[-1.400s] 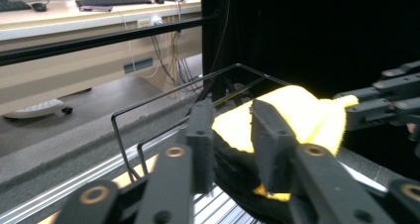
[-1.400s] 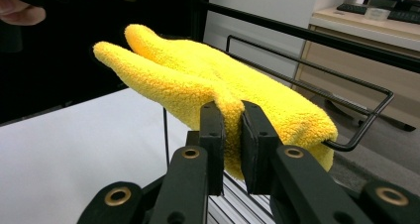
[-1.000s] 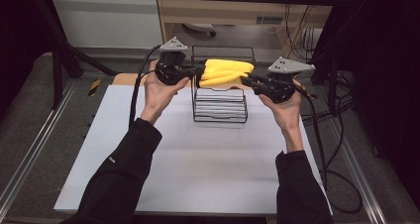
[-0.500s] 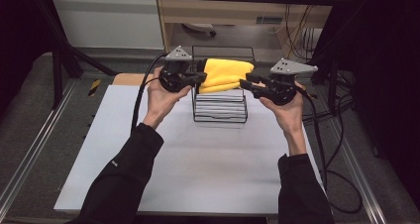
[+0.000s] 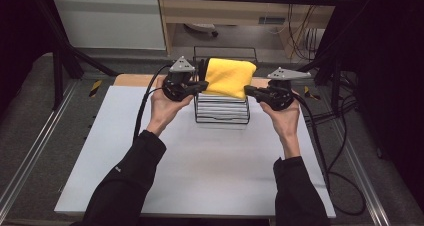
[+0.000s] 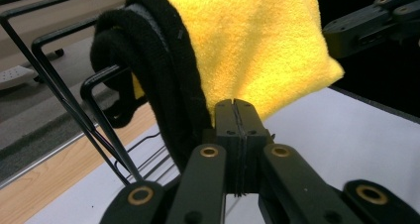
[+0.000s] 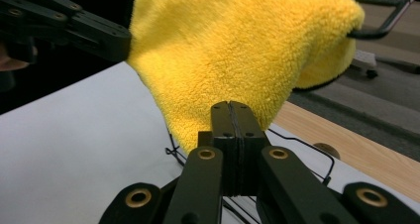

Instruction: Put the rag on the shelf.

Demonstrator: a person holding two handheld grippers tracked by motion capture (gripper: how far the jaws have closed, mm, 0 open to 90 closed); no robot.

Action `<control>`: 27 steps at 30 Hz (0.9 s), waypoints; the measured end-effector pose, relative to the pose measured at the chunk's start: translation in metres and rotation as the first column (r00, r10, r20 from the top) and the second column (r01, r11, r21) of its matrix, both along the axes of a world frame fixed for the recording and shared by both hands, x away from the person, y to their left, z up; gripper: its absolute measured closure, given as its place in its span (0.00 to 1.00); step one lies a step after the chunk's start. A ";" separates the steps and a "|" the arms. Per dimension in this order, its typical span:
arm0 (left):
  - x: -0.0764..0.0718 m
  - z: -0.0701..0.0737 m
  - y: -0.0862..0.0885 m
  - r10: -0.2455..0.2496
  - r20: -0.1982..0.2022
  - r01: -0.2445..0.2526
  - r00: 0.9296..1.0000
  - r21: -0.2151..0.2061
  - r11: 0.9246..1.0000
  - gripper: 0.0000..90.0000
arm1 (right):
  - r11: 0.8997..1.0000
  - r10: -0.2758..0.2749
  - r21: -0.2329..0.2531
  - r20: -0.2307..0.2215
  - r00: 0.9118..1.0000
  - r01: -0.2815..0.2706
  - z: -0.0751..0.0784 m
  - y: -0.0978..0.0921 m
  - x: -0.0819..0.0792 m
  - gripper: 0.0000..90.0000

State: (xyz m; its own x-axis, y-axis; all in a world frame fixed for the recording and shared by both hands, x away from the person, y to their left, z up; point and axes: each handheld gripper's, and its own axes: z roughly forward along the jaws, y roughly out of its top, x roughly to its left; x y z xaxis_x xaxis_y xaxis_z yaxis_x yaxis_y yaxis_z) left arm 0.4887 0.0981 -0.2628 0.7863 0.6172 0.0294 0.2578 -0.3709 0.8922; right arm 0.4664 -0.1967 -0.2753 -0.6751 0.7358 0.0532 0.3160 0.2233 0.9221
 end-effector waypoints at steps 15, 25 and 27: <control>0.002 -0.003 0.004 0.014 0.008 -0.014 1.000 -0.003 1.000 0.95 | 0.999 -0.031 0.015 0.071 0.997 0.030 -0.007 0.005 0.002 0.86; -0.009 0.005 0.023 0.033 -0.033 -0.034 0.999 -0.006 0.999 0.62 | 0.998 -0.030 0.054 0.076 0.997 0.026 0.011 -0.002 -0.015 0.50; -0.012 0.004 0.028 0.038 -0.039 -0.038 0.999 -0.004 0.999 0.55 | 0.998 -0.035 0.056 0.076 0.996 0.031 0.016 -0.003 -0.019 0.39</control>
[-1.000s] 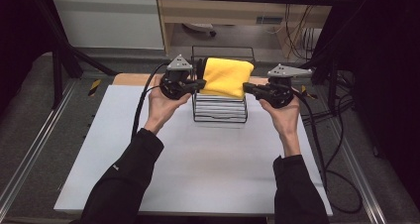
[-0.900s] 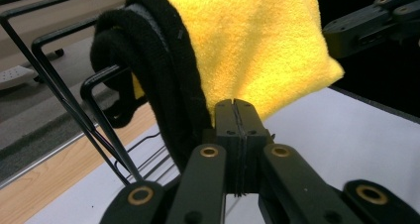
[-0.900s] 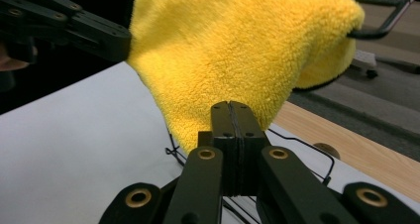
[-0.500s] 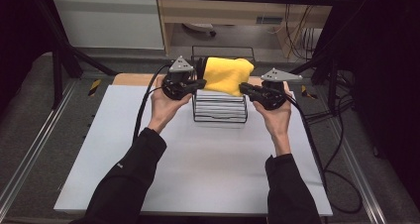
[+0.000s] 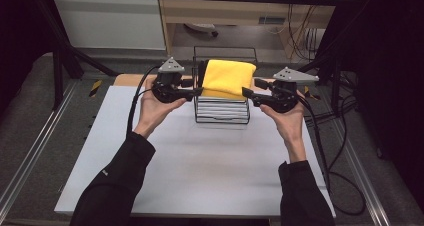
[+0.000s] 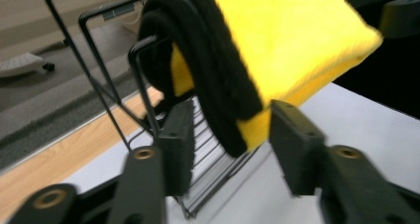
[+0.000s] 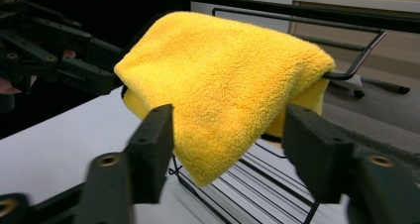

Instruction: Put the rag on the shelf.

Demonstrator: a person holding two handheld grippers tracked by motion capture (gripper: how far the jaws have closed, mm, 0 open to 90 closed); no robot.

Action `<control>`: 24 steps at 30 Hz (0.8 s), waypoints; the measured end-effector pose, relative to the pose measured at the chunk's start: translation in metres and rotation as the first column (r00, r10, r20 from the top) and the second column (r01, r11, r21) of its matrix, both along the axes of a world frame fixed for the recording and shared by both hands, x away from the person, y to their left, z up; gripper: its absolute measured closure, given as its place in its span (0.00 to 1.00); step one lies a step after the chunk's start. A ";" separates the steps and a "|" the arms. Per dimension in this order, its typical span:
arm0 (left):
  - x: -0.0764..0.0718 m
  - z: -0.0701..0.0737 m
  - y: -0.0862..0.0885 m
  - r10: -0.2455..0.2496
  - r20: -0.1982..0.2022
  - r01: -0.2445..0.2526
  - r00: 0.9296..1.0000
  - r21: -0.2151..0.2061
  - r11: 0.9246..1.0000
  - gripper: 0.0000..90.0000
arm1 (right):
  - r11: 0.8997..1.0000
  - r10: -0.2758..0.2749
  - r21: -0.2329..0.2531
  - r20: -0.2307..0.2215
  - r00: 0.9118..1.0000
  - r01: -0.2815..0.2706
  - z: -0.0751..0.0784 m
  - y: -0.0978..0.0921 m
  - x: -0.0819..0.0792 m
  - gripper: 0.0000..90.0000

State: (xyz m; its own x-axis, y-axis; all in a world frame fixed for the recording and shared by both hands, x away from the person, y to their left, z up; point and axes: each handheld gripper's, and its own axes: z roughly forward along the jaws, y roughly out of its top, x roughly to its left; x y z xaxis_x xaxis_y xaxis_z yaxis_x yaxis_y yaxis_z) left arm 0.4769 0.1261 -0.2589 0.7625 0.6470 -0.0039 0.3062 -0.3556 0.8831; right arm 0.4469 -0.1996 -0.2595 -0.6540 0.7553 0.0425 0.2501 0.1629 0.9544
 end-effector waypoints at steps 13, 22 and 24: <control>-0.029 -0.024 0.043 0.031 -0.015 -0.030 0.999 0.056 0.998 0.19 | 1.000 -0.011 -0.025 -0.001 1.000 0.011 0.007 -0.013 -0.023 0.09; -0.054 -0.067 0.076 0.076 -0.044 -0.071 0.996 0.091 0.993 0.08 | 1.000 -0.002 -0.022 -0.043 0.999 0.001 -0.020 -0.019 -0.038 0.02; -0.060 -0.077 0.083 0.076 -0.055 -0.071 0.996 0.082 0.994 0.08 | 1.000 -0.002 -0.030 -0.064 0.998 0.000 -0.029 -0.020 -0.040 0.01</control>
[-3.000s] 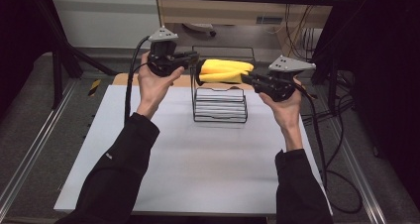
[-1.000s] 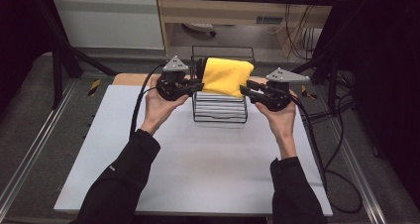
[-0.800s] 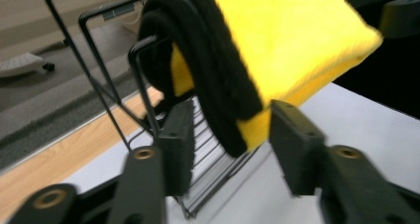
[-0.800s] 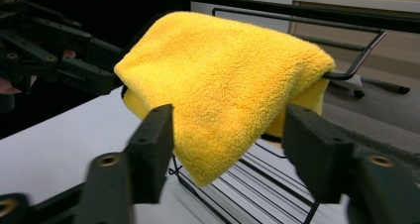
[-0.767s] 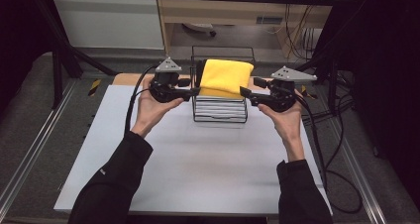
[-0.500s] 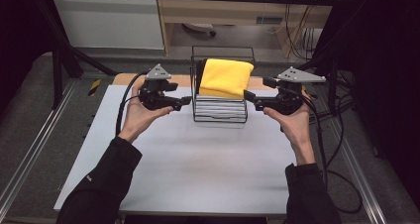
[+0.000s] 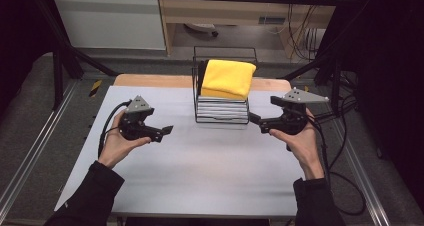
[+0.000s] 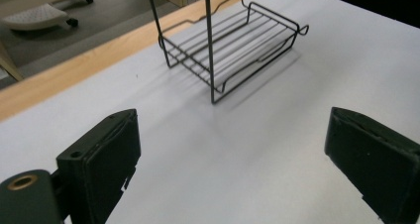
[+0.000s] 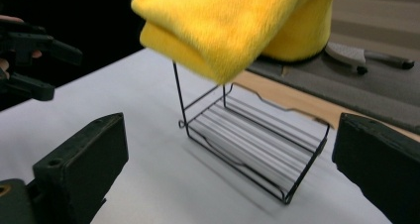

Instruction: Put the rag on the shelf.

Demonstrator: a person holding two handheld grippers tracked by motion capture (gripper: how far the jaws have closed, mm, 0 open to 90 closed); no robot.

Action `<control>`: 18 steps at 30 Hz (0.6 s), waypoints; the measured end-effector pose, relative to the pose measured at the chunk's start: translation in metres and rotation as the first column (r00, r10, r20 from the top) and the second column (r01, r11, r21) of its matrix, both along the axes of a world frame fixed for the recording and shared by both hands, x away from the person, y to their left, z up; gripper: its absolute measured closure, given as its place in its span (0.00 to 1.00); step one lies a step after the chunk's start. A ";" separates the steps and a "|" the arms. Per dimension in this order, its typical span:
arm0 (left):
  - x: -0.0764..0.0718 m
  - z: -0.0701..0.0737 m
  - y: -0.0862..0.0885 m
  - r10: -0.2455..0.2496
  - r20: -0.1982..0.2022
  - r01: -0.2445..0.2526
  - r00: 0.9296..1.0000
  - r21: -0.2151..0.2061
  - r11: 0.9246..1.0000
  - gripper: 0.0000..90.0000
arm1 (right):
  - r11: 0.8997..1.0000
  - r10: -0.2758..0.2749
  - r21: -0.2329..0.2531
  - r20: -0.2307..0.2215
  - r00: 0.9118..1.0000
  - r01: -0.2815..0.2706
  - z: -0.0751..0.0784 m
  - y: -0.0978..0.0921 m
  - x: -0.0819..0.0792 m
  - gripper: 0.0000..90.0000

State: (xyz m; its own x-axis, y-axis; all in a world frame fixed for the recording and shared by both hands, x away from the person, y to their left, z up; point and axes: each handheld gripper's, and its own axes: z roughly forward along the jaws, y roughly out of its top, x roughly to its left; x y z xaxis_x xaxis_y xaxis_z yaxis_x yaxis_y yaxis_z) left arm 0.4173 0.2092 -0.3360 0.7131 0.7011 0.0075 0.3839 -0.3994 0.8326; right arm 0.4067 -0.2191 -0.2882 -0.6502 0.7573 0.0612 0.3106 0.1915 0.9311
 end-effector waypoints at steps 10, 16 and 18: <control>-0.020 -0.046 0.027 0.020 -0.019 -0.020 1.000 -0.018 1.000 0.08 | 1.000 0.024 -0.015 -0.089 0.996 -0.025 -0.057 -0.006 -0.008 0.01; -0.030 -0.069 0.041 0.035 -0.037 -0.035 0.999 -0.013 0.999 0.08 | 0.999 0.029 -0.013 -0.143 0.989 -0.031 -0.091 -0.013 -0.016 0.01; -0.034 -0.076 0.045 0.032 -0.049 -0.032 0.998 -0.006 0.999 0.08 | 0.999 0.041 -0.016 -0.154 0.987 -0.044 -0.102 -0.016 -0.018 0.01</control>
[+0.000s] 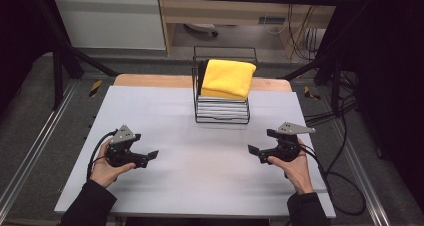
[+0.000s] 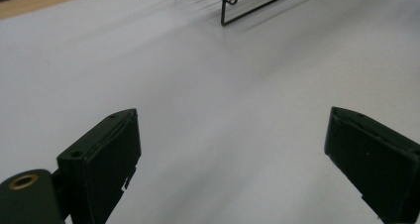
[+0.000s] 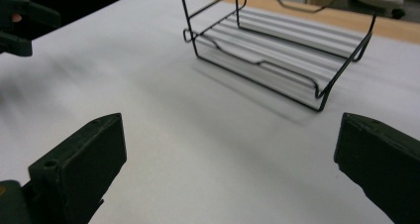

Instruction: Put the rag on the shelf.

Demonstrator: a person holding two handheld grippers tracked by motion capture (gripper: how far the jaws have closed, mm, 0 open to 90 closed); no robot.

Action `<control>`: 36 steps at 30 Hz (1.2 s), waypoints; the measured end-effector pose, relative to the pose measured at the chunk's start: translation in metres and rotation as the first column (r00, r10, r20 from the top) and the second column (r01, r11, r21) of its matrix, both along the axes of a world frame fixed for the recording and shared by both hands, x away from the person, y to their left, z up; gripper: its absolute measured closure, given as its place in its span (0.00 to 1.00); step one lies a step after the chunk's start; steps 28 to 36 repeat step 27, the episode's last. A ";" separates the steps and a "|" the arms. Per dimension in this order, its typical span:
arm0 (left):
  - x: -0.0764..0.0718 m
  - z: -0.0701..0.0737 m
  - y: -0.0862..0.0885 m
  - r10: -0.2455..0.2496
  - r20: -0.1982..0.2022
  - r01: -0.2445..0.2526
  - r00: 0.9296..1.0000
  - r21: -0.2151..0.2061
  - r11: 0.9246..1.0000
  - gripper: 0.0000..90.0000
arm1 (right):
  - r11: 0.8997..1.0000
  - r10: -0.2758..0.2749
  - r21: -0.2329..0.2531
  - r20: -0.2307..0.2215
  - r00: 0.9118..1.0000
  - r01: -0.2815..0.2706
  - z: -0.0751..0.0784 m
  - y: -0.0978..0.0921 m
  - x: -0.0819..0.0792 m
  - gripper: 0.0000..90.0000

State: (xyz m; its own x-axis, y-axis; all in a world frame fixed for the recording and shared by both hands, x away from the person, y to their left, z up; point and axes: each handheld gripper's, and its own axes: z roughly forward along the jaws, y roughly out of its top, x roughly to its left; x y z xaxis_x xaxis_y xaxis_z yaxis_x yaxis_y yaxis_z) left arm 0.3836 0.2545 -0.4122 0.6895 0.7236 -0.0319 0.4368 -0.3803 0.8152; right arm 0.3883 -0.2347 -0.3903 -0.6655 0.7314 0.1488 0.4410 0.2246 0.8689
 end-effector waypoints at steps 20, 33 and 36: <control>-0.022 -0.031 0.024 -0.002 -0.030 0.003 1.000 0.022 1.000 0.08 | 0.998 0.020 -0.057 -0.092 0.996 -0.026 -0.053 -0.029 -0.027 0.01; -0.025 -0.032 0.028 0.008 -0.031 -0.007 0.999 0.013 1.000 0.08 | 0.998 0.010 -0.054 -0.088 0.996 -0.014 -0.054 -0.031 -0.029 0.01; -0.025 -0.032 0.028 0.008 -0.031 -0.007 0.999 0.013 1.000 0.08 | 0.998 0.010 -0.054 -0.088 0.996 -0.014 -0.054 -0.031 -0.029 0.01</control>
